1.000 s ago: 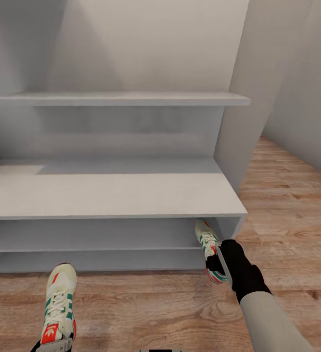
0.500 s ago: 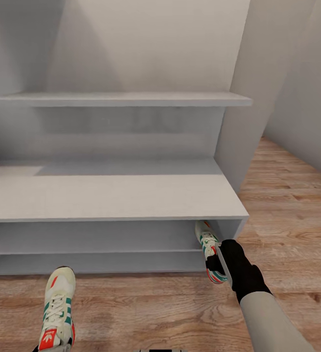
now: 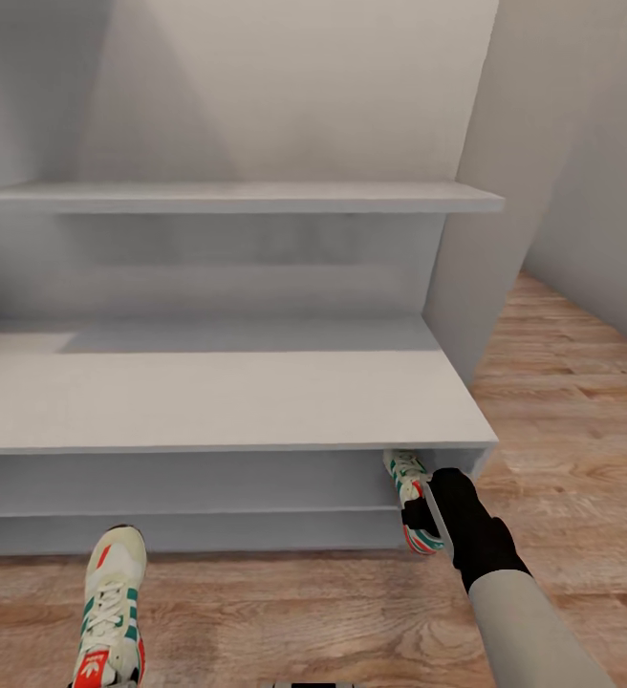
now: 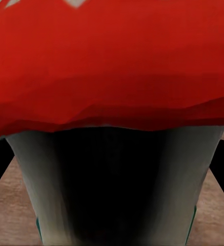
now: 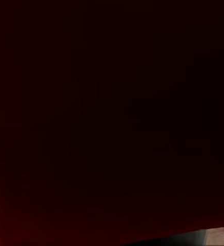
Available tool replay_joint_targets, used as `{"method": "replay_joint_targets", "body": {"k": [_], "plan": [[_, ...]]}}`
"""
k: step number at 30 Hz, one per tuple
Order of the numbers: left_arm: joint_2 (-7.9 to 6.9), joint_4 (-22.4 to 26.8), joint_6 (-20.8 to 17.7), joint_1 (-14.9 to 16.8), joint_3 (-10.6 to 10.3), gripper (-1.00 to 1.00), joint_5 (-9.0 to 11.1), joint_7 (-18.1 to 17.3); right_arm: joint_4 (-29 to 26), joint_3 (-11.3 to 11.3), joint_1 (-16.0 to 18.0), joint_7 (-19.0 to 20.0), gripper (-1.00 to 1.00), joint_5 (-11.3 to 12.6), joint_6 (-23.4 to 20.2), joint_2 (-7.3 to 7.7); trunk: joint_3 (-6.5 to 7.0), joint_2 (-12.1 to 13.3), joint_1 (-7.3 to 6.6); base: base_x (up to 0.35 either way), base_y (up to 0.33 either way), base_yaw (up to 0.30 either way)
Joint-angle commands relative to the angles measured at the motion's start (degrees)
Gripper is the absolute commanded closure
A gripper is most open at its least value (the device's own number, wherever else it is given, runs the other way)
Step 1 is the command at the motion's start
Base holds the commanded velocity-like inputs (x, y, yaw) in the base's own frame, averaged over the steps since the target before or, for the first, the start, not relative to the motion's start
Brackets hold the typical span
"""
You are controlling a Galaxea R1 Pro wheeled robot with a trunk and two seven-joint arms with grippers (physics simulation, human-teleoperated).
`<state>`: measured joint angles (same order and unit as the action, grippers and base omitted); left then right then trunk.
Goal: Pick up the two gym shoes and the two sandals from the corridor floor and place them onto the hallstand (shoe rack) in the corridor, making sure they are on the rack and not on the floor. Arrange them so the two gym shoes are next to each other and the two sandals are next to each other.
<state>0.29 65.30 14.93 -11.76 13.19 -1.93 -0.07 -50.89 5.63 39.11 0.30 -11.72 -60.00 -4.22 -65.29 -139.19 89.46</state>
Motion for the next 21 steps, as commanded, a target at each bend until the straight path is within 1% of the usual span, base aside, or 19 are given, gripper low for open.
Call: {"method": "replay_joint_targets", "body": {"k": [1,16,21], "plan": [[-0.01,0.0,0.0,-0.2,0.0,1.00,0.0,0.0,0.0,0.0,0.0,0.0,1.00,0.0,0.0,0.00,0.00,0.0,0.00,0.107,0.000,0.000],[0.05,0.1,0.5,-0.7,-0.1,1.00,0.0,0.0,0.0,0.0,0.0,0.0,1.00,0.0,0.0,0.00,0.00,0.0,0.00,0.018,0.000,0.000],[0.06,0.0,0.6,-0.7,-0.1,1.00,0.0,0.0,0.0,0.0,0.0,0.1,1.00,0.0,0.0,0.00,0.00,0.0,0.00,0.101,0.000,0.000]]}}
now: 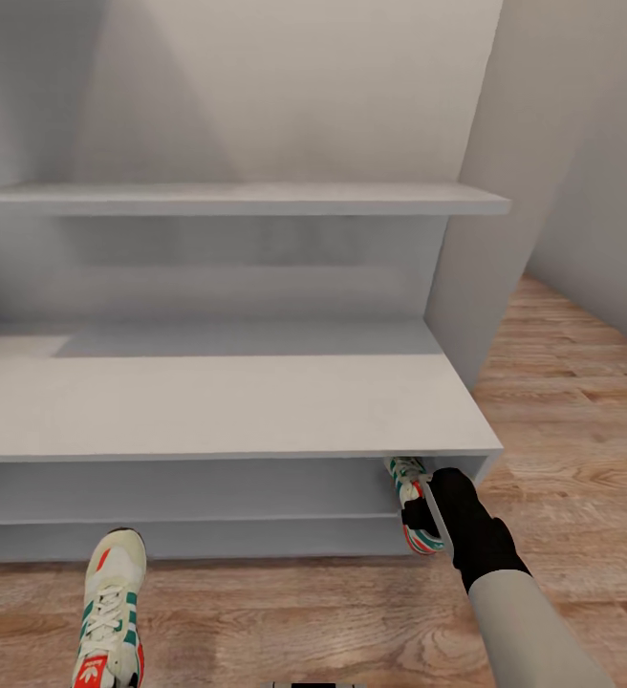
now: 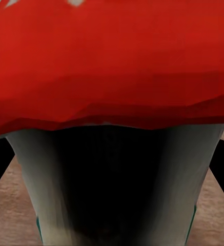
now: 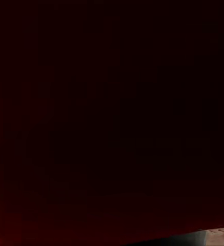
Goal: Pick up the two gym shoes and the two sandals from the corridor floor and place them onto the hallstand (shoe rack) in the corridor, making sure they are on the rack and not on the floor. Arrange them so the two gym shoes are next to each other and the two sandals are next to each other.
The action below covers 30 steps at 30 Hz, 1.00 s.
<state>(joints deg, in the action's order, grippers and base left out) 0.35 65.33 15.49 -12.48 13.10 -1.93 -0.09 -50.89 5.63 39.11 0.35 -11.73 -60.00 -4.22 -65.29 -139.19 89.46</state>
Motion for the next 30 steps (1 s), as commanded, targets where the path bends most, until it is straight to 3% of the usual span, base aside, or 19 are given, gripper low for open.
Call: {"method": "replay_joint_targets", "body": {"k": [1,30], "plan": [[0.00,0.0,0.0,0.0,0.0,1.00,0.0,0.0,0.0,0.0,0.0,0.0,1.00,0.0,0.0,0.00,0.00,0.0,0.00,0.112,0.000,0.000],[0.00,0.0,0.1,0.0,0.1,1.00,0.0,0.1,0.0,0.0,0.0,0.0,1.00,0.0,0.0,0.00,0.00,0.0,0.00,0.010,0.000,0.000]]}}
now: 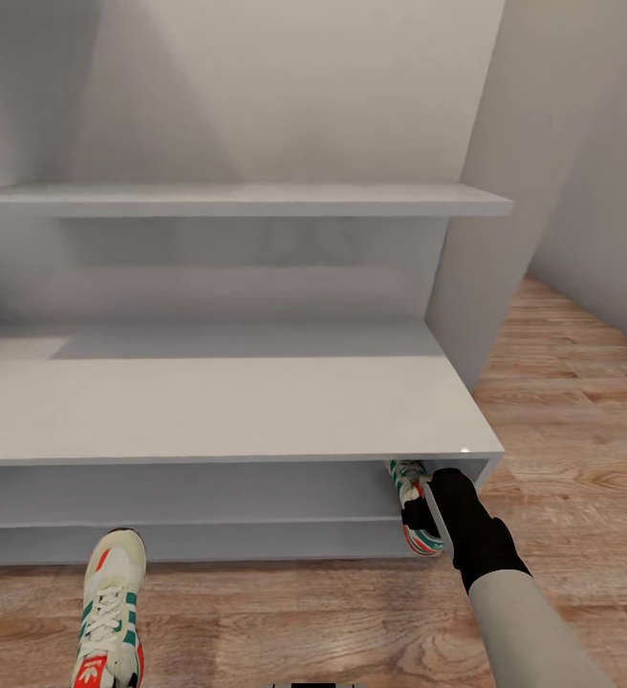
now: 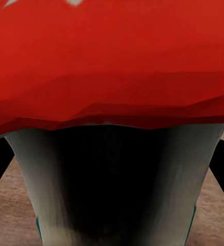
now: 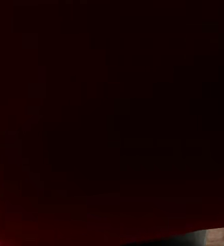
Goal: Pick up the two gym shoes and the two sandals from the corridor floor and place them onto the hallstand (shoe rack) in the corridor, making sure they are on the rack and not on the floor. Arrange them so the two gym shoes are next to each other and the two sandals are next to each other.
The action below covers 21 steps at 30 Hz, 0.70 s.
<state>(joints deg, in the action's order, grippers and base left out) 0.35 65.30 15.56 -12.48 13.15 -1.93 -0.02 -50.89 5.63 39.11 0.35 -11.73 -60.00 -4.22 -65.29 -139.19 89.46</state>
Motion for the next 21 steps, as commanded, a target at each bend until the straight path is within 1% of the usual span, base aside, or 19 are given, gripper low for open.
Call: {"method": "replay_joint_targets", "body": {"k": [1,4,8,21], "plan": [[0.00,0.0,0.0,0.0,0.0,1.00,0.0,0.0,0.0,0.0,0.0,0.0,1.00,0.0,0.0,0.00,0.00,0.0,0.00,0.100,0.000,0.000],[0.00,0.0,0.0,0.0,0.0,1.00,0.0,0.0,0.0,0.0,0.0,0.0,1.00,0.0,0.0,0.00,0.00,0.0,0.00,0.200,0.000,0.000],[0.00,0.0,0.0,0.0,0.0,1.00,0.0,0.0,0.0,0.0,0.0,0.0,1.00,0.0,0.0,0.00,0.00,0.0,0.00,0.090,0.000,0.000],[0.00,0.0,0.0,0.0,0.0,1.00,0.0,-0.1,0.0,0.0,0.0,0.0,1.00,0.0,0.0,0.00,0.00,0.0,0.00,0.009,0.000,0.000]]}}
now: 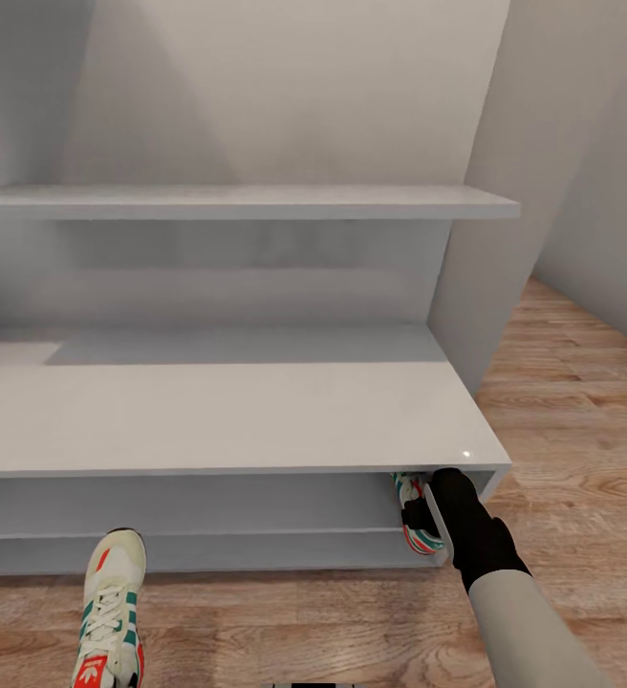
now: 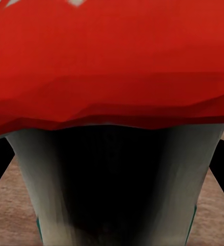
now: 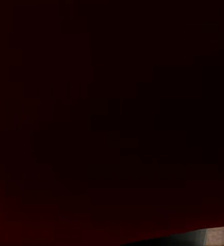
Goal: Pick up the two gym shoes and the two sandals from the corridor floor and place them onto the hallstand (shoe rack) in the corridor, making sure they are on the rack and not on the floor. Arrange them so the two gym shoes are next to each other and the two sandals are next to each other.
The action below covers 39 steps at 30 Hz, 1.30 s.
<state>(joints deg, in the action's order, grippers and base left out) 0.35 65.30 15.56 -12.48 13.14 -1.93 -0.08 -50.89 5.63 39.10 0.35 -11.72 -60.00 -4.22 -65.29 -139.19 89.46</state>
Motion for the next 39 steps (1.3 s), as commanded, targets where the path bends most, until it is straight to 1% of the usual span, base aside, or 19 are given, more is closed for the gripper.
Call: {"method": "replay_joint_targets", "body": {"k": [1,13,20,21,39], "plan": [[0.00,0.0,0.0,0.0,0.0,1.00,0.0,0.0,0.0,0.0,0.0,0.0,1.00,0.0,0.0,0.00,0.00,0.0,0.00,0.000,0.000,0.000],[0.00,0.0,0.0,0.0,0.0,1.00,0.0,0.1,0.0,0.0,0.0,0.0,1.00,0.0,0.0,0.00,0.00,0.0,0.00,0.004,0.000,0.000],[0.00,0.0,0.0,0.0,0.0,1.00,0.0,0.1,0.0,0.0,0.0,0.0,1.00,0.0,0.0,0.00,0.00,0.0,0.00,0.162,0.000,0.000],[0.00,-0.1,0.0,0.0,0.0,1.00,0.0,0.1,0.0,0.0,0.0,0.0,-1.00,0.0,0.0,0.00,0.00,0.0,0.00,0.061,0.000,0.000],[0.00,-0.1,0.0,0.0,0.0,1.00,0.0,0.1,0.0,0.0,0.0,0.0,-1.00,0.0,0.0,0.04,0.00,0.0,0.00,0.007,0.000,0.000]]}}
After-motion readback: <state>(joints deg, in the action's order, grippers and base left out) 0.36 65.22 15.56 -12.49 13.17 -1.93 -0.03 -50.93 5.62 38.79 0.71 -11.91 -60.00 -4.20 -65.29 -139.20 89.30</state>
